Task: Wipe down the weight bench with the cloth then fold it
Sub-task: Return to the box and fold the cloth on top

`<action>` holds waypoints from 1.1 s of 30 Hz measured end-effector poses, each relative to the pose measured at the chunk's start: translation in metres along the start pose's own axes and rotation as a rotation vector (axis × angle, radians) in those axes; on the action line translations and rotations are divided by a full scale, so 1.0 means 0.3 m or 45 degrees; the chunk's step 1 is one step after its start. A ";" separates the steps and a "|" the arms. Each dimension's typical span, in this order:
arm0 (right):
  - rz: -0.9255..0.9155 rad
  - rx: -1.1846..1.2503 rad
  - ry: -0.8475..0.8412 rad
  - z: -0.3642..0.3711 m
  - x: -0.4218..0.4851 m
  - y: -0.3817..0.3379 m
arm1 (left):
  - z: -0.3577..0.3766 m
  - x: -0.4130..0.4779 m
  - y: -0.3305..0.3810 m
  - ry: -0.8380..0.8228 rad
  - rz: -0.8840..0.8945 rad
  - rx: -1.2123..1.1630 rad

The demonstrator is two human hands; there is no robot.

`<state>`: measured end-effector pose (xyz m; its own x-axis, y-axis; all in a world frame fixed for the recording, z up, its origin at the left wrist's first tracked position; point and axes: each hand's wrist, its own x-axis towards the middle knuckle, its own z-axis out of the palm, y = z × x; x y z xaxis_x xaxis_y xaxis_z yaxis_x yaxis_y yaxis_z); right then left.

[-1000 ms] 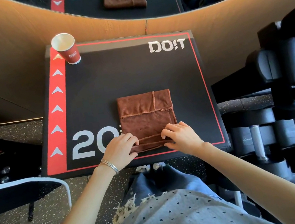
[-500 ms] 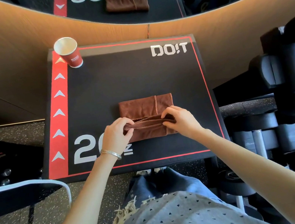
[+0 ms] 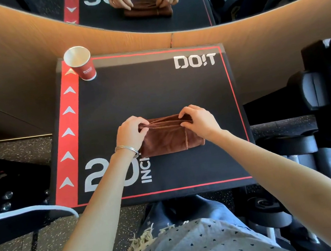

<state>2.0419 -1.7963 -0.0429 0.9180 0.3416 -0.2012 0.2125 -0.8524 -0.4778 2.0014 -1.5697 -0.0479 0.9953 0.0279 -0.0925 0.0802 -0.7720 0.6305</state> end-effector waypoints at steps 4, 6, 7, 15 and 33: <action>0.002 -0.010 0.029 0.005 0.015 0.002 | 0.004 0.010 -0.005 0.019 -0.037 -0.007; 0.017 0.000 0.065 0.004 0.020 0.005 | 0.002 0.018 -0.002 0.040 -0.034 0.004; 0.017 -0.018 0.065 0.004 0.024 0.008 | 0.002 0.023 0.001 0.039 -0.020 0.024; -0.085 -0.300 0.096 0.005 0.028 0.007 | -0.003 0.025 0.016 0.057 0.089 0.381; -0.302 -0.303 -0.007 0.041 -0.138 0.040 | 0.023 -0.115 -0.013 -0.239 0.387 0.540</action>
<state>2.0024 -1.8156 -0.0509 0.8319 0.5432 -0.1136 0.4928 -0.8172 -0.2988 1.9663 -1.5719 -0.0524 0.9404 -0.3202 -0.1148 -0.2768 -0.9166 0.2886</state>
